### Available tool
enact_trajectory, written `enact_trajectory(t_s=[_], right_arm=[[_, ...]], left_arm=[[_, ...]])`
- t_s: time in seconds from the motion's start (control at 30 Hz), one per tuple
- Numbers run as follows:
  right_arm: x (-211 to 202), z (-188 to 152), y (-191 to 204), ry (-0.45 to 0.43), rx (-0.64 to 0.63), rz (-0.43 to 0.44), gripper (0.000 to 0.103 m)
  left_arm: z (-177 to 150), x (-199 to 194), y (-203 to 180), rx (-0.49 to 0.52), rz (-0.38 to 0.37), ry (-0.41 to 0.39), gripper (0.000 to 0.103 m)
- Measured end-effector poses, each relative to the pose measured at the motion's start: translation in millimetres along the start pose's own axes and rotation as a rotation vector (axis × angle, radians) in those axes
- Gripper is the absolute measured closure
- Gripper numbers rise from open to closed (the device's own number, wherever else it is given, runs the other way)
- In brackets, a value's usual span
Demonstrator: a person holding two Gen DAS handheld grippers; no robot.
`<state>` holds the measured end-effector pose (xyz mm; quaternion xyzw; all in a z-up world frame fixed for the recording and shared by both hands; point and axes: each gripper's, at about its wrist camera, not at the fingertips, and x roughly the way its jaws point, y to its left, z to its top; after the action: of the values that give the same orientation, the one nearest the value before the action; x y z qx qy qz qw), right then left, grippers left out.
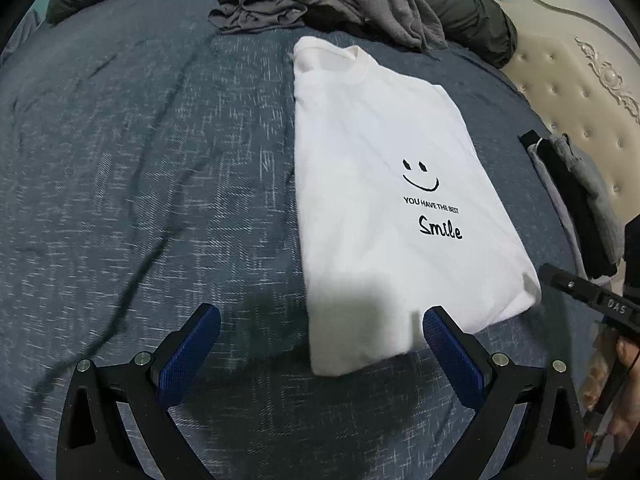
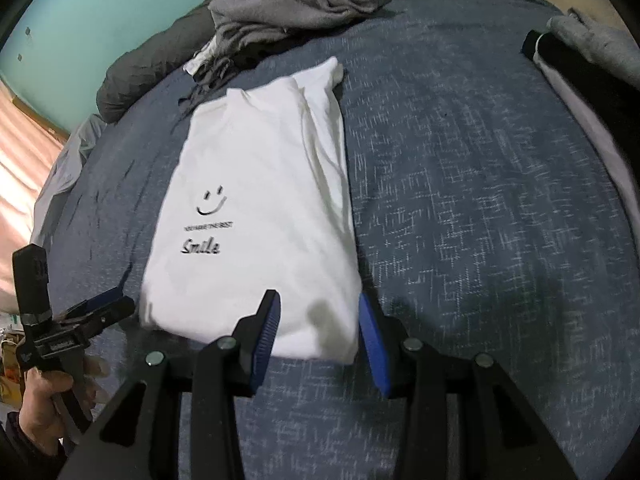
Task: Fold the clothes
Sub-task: 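Lower the open right tool to the folded shirt's hem edge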
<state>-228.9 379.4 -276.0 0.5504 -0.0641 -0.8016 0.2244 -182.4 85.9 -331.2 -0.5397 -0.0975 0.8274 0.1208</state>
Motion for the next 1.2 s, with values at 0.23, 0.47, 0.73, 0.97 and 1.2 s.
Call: enact_trajectory(t_s=[0.23,0.47,0.73,0.97,1.2], right_arm=[[22,-5,-12,0.031,0.041,0.018,0.062],[31,-8,-17,0.031,0.079,0.026,0.044],[31,-11,-24,0.033,0.098,0.055,0.044],[33,-13,-20,0.034,0.085,0.051,0.044],[36,-14,-20,0.026,0.102,0.056,0.044]], left_arm=[[-6,18,3,-0.052,-0.028,0.038,0.0],[-9,27,6,-0.077,-0.044,0.057,0.0],[-12,31,8,-0.093,-0.05,0.07,0.0],[-16,32,5,-0.09,-0.043,0.065,0.0],[-21,29,-3,-0.064,-0.021,0.05,0.0]])
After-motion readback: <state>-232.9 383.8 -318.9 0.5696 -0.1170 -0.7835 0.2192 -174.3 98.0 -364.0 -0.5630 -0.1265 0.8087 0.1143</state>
